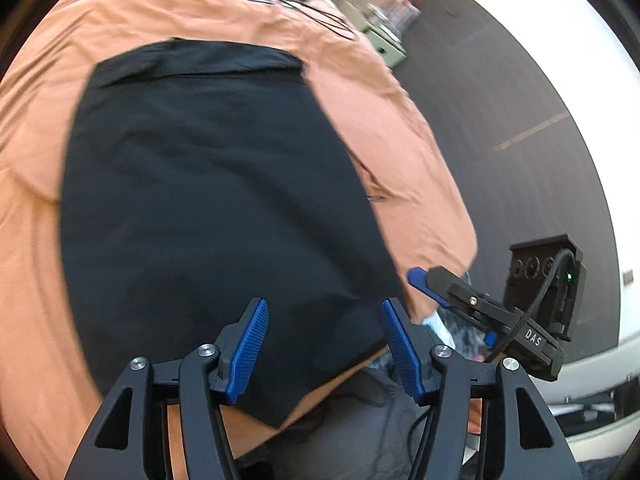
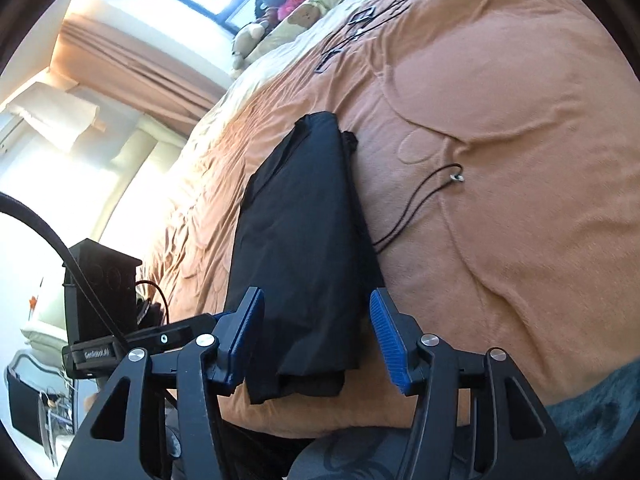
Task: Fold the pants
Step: 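Open both grippers and release the folded pants onto the bed, then lower both grippers around the folded pants edge and press them flat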
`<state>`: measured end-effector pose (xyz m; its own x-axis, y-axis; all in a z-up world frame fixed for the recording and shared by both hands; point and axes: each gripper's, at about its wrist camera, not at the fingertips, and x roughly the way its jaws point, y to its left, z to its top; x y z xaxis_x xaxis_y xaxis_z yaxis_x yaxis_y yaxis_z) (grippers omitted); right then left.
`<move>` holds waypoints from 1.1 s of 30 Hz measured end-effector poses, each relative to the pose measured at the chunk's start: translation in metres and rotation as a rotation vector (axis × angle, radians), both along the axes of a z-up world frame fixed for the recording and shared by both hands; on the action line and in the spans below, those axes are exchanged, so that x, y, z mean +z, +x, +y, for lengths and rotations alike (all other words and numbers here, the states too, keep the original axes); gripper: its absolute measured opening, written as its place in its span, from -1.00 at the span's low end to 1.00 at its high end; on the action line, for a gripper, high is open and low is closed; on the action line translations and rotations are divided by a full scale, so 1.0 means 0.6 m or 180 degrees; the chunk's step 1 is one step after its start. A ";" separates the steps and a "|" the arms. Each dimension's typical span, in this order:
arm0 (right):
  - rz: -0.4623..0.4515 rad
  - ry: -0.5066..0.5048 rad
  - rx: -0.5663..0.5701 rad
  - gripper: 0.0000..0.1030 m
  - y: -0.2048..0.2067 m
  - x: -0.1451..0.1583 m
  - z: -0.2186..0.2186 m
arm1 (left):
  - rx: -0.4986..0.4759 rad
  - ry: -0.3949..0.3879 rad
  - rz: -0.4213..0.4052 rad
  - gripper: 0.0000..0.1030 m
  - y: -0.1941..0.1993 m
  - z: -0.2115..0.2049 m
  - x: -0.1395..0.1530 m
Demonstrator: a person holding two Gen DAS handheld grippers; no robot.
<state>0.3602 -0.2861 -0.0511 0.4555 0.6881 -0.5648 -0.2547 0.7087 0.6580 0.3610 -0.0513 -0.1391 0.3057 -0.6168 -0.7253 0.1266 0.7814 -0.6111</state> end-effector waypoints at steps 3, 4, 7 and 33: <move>0.0083 -0.0150 0.0046 -0.01 0.013 -0.014 0.019 | 0.0201 0.0073 0.0013 0.19 -0.006 0.035 -0.003; 0.0089 -0.0211 0.0088 -0.25 0.017 -0.019 0.026 | 0.0256 0.0092 0.0015 0.19 -0.006 0.044 -0.005; 0.0157 -0.0378 0.0181 -0.81 0.026 -0.032 0.040 | 0.0415 0.0103 0.0021 0.19 -0.005 0.081 -0.007; 0.0056 -0.0573 0.0461 0.03 0.131 -0.018 0.069 | 0.1134 -0.0219 0.0432 0.20 -0.027 0.239 -0.082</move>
<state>0.4386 -0.2448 -0.0621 0.3482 0.6330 -0.6914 -0.3519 0.7719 0.5295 0.3445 0.0923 -0.1881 0.4137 -0.5379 -0.7345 -0.2311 0.7183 -0.6563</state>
